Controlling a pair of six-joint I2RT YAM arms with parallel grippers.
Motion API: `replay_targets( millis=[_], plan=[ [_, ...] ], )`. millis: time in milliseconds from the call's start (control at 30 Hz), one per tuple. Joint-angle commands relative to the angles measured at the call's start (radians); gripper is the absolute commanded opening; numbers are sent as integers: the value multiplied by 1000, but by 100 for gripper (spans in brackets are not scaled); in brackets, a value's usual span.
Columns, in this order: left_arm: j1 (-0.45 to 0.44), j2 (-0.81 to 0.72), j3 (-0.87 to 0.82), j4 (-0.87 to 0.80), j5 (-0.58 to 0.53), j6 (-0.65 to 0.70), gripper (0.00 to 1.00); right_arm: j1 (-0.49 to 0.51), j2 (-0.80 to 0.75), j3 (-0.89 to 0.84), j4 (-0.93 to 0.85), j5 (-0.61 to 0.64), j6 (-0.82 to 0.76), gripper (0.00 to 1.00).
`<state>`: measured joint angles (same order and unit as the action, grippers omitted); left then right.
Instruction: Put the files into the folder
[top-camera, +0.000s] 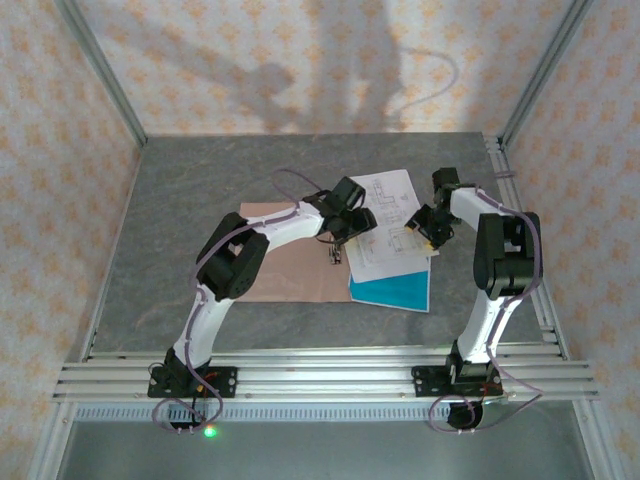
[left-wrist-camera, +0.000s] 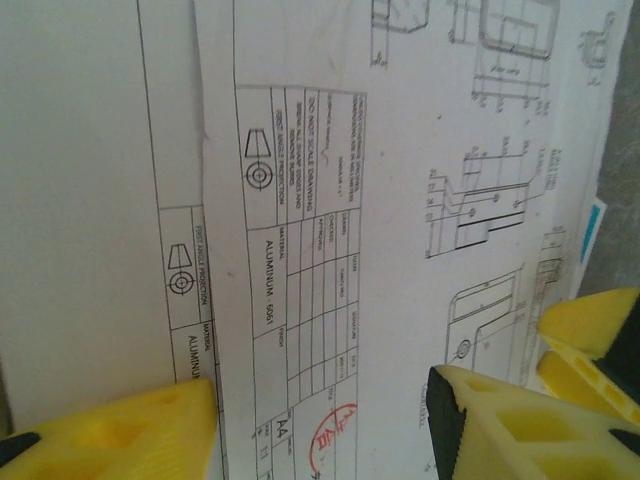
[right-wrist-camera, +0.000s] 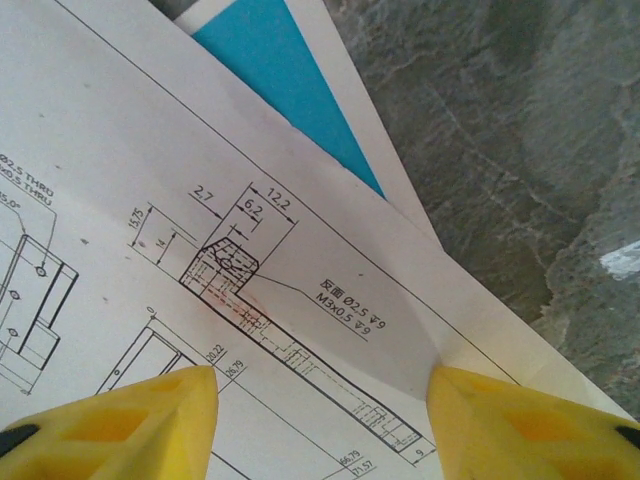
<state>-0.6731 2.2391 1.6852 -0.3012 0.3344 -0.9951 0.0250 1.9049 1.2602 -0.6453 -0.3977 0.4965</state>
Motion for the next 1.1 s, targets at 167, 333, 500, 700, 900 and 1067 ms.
replay_targets(
  millis=[167, 333, 500, 700, 900, 1067],
  plan=[
    [-17, 19, -19, 56, 3, -8, 54, -2, 24, -34, -4, -13, -16, 59],
    [-18, -18, -49, 93, -13, -13, 48, -2, 25, -31, -4, -17, -18, 59],
    [-20, -54, -68, 117, -26, -14, 33, -1, 21, -30, -8, -24, -23, 59],
    [-23, -72, -58, 66, -43, 1, 7, -2, -14, -22, -2, -50, -25, 63],
    [-23, -130, -59, -72, -116, 58, 0, -2, -128, 0, -13, -64, -19, 76],
    [-14, -241, -106, -233, -192, 129, 0, -2, -245, 0, -39, -77, -8, 81]
  ],
)
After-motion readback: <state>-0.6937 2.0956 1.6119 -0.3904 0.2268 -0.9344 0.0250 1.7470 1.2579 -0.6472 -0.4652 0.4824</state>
